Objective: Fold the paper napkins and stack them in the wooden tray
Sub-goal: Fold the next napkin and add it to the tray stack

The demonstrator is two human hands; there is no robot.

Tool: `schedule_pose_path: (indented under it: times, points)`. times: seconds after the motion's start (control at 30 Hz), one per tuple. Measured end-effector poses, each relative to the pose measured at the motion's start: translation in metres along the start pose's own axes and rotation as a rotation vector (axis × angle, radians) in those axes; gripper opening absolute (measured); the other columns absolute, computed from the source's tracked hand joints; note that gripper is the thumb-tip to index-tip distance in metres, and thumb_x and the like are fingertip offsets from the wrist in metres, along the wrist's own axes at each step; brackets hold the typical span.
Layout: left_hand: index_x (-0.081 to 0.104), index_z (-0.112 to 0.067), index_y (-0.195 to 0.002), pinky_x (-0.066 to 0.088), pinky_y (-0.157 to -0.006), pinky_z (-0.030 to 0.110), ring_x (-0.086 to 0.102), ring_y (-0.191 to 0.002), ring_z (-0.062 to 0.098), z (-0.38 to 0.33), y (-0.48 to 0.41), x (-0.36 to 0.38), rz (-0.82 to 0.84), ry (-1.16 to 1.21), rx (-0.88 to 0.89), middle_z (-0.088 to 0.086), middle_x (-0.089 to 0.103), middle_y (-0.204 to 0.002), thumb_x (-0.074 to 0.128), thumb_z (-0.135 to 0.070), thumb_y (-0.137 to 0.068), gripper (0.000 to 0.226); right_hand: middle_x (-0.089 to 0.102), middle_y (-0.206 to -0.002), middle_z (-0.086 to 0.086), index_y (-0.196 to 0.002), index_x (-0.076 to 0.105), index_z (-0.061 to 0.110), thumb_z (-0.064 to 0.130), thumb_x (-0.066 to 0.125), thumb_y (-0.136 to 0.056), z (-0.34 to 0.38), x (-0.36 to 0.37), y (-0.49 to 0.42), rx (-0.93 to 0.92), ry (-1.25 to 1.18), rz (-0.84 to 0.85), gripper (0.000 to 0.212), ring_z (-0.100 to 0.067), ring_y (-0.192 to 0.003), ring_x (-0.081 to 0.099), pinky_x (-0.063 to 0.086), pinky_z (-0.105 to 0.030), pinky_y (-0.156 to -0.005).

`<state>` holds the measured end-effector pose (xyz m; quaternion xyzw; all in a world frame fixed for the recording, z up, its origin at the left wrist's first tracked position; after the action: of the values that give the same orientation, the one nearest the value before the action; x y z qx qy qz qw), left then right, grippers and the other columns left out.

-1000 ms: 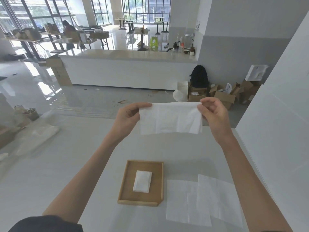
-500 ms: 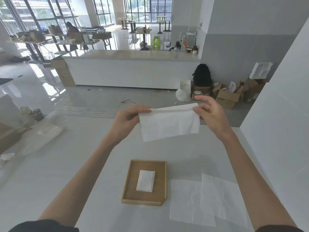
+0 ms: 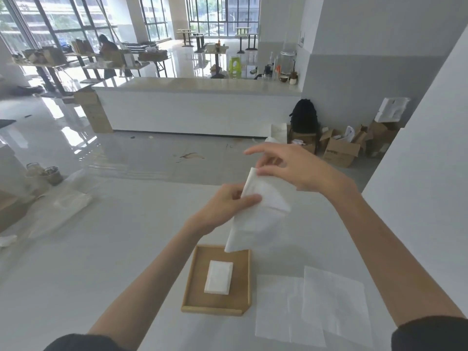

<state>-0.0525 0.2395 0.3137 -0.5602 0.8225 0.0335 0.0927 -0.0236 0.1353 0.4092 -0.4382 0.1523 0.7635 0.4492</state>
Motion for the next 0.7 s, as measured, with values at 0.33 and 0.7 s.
schedule_pose_path:
  times: [0.33, 0.7]
  points:
    - [0.071, -0.007, -0.103, 0.059, -0.07, 0.027, 0.075, -0.085, 0.019, 0.015, 0.001, -0.017, -0.209, 0.276, -0.047, 0.005, 0.078, -0.095, 0.062, -0.014, -0.097, 0.012, 0.078, -0.108, -0.011, -0.112, 0.072, 0.006, 0.036, 0.063, -0.097, -0.09, 0.074, 0.057, 0.406, -0.961, -0.358, 0.035, -0.024, -0.098, 0.074, 0.059, -0.032, -0.078]
    - [0.07, -0.006, -0.114, 0.059, -0.079, 0.031, 0.074, -0.094, 0.021, 0.024, -0.001, -0.025, -0.203, 0.306, -0.066, 0.008, 0.078, -0.104, 0.055, -0.019, -0.102, 0.023, 0.08, -0.095, -0.008, -0.101, 0.076, 0.01, 0.026, 0.066, -0.097, -0.099, 0.052, 0.045, 0.378, -0.796, -0.509, 0.019, -0.016, -0.082, 0.074, 0.06, -0.03, -0.075]
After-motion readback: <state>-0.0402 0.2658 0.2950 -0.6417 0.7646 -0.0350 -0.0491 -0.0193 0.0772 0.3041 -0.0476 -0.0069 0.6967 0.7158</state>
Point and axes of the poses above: each hand's wrist, its own y-axis away from the middle knuckle, its own x-axis out of the palm, z = x × y, the point moved 10 cm from there along -y, towards the middle knuckle
